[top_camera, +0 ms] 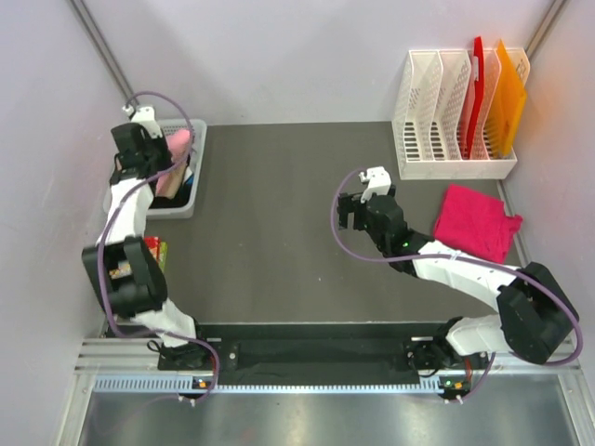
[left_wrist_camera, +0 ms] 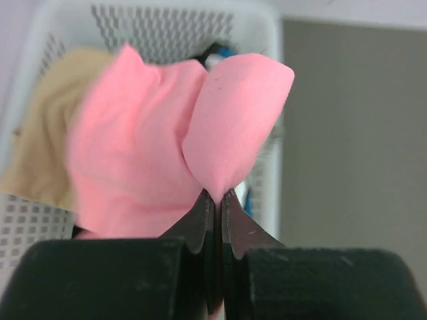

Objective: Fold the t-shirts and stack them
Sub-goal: Grab crumpled tshirt from bin with the left arm, then move the tshirt to the center of the board

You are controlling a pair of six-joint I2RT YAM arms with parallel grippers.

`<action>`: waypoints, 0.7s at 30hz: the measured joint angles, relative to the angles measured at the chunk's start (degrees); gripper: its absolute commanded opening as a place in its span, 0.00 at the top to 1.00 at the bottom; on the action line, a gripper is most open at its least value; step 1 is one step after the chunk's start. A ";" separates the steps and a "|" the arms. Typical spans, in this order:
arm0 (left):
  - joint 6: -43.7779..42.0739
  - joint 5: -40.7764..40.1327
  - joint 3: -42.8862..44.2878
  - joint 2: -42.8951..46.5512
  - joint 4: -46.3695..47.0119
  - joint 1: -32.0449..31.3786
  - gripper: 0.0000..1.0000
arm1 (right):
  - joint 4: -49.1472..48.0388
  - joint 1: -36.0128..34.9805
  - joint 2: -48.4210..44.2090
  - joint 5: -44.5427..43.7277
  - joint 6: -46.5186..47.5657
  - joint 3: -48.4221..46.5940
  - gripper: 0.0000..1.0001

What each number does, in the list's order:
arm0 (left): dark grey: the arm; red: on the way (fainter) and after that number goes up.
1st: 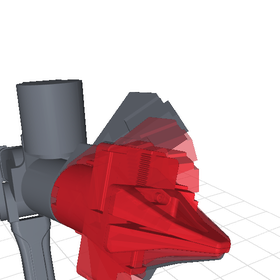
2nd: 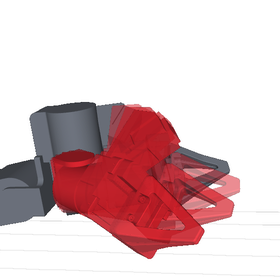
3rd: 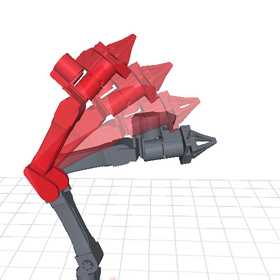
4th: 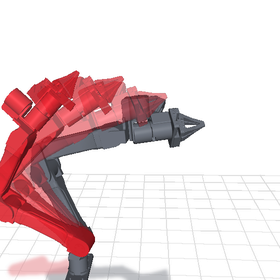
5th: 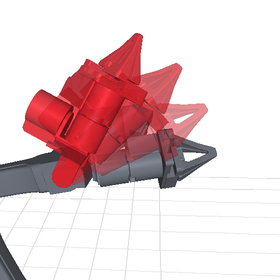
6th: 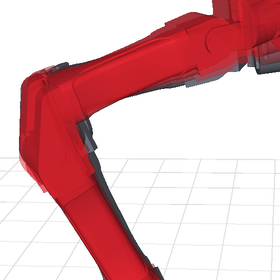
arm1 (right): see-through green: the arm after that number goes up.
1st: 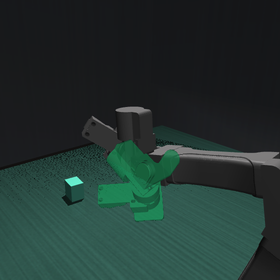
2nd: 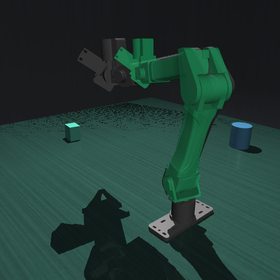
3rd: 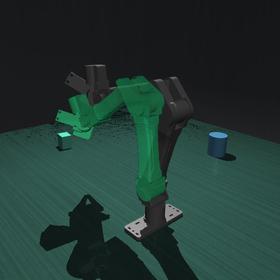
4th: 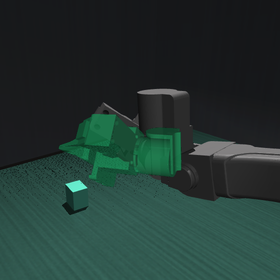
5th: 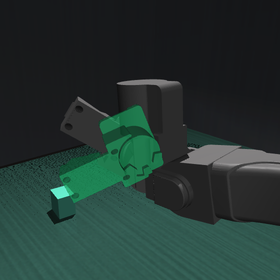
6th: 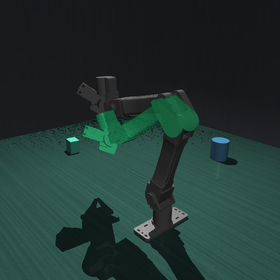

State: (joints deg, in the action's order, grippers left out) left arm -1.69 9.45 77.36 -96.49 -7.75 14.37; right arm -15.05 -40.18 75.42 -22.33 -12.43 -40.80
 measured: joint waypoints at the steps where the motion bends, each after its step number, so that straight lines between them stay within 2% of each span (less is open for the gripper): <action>1: 0.17 1.09 -0.83 3.45 -0.55 0.00 1.00 | 0.02 -0.15 -0.09 -0.02 0.00 0.00 0.07; 8: 1.05 9.97 -1.49 23.39 -4.26 -0.35 1.00 | 0.13 -0.94 -2.60 -0.04 0.17 0.00 0.08; 15: 1.97 18.05 -1.79 31.45 -11.96 -2.93 1.00 | 0.20 -1.64 -9.77 -0.66 -0.35 2.21 0.09; 18: 1.25 18.18 -3.78 33.83 -15.93 -8.00 1.00 | 0.35 -1.84 -13.44 -0.92 -0.92 3.85 0.10; 21: -0.11 17.25 -7.19 36.26 -19.65 -16.83 1.00 | 0.76 -2.10 -16.52 -1.90 -1.68 5.53 0.12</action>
State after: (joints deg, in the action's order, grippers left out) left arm -1.80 26.70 70.17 -60.23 -27.40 -2.46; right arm -14.28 -42.28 58.89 -24.23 -14.11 -35.27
